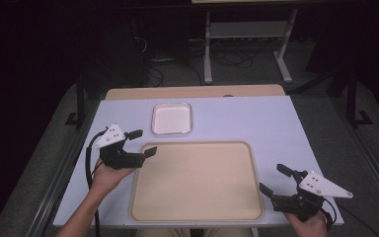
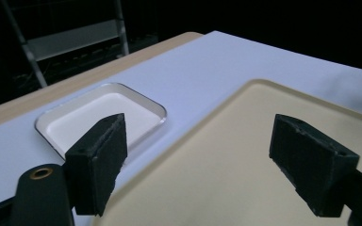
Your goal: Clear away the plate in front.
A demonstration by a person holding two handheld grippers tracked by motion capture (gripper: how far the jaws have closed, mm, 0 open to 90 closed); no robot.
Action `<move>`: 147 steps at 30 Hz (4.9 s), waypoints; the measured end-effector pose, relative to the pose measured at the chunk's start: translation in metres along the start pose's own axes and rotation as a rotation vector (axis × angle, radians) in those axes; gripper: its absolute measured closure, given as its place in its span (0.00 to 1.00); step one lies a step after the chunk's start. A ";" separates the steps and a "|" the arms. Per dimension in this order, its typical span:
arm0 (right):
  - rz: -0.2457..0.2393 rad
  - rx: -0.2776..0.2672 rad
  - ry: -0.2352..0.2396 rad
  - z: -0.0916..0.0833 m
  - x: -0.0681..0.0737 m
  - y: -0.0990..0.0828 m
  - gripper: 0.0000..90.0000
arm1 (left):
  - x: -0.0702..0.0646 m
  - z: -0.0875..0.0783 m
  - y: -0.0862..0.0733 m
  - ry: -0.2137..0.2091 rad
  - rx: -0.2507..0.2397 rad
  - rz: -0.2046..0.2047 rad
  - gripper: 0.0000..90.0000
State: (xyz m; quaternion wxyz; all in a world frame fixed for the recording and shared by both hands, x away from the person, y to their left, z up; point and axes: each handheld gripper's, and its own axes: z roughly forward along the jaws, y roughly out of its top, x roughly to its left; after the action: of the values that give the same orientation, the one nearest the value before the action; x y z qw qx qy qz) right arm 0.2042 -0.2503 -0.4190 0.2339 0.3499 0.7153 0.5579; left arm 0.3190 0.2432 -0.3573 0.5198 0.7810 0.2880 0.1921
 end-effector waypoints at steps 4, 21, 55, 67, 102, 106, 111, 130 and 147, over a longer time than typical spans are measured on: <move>-0.002 0.000 0.004 0.001 0.000 0.000 0.15 | 0.014 0.012 0.008 0.013 0.011 -0.013 0.23; 0.003 0.011 -0.007 0.001 0.000 0.000 0.15 | 0.068 0.056 0.034 0.042 0.059 -0.094 0.25; -0.002 0.014 -0.030 -0.001 -0.001 0.001 0.15 | 0.147 0.132 0.002 0.201 0.273 -0.493 0.42; -0.003 0.022 -0.020 0.002 0.000 0.001 0.15 | 0.149 0.145 -0.011 0.235 0.381 -0.559 0.58; -0.010 0.027 -0.008 0.003 0.000 0.002 0.15 | 0.150 0.154 -0.020 0.250 0.490 -0.705 0.92; -0.014 0.027 -0.008 0.003 0.000 0.002 0.15 | 0.152 0.153 -0.022 0.248 0.477 -0.768 0.96; -0.008 0.030 -0.009 0.003 -0.001 0.002 0.15 | 0.147 0.156 -0.020 0.279 0.458 -0.796 0.98; 0.003 0.021 -0.003 -0.001 -0.003 0.001 0.15 | 0.146 0.125 -0.004 0.301 0.299 -0.849 0.98; 0.003 0.018 0.026 0.003 -0.004 0.001 0.15 | 0.120 0.098 0.010 0.273 0.243 -0.861 0.98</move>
State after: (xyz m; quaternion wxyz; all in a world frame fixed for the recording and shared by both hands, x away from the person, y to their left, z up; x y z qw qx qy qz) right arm 0.2098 -0.2513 -0.4190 0.2204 0.3458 0.7226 0.5566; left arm 0.4714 0.2495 -0.3857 0.4144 0.6131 0.6721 0.0248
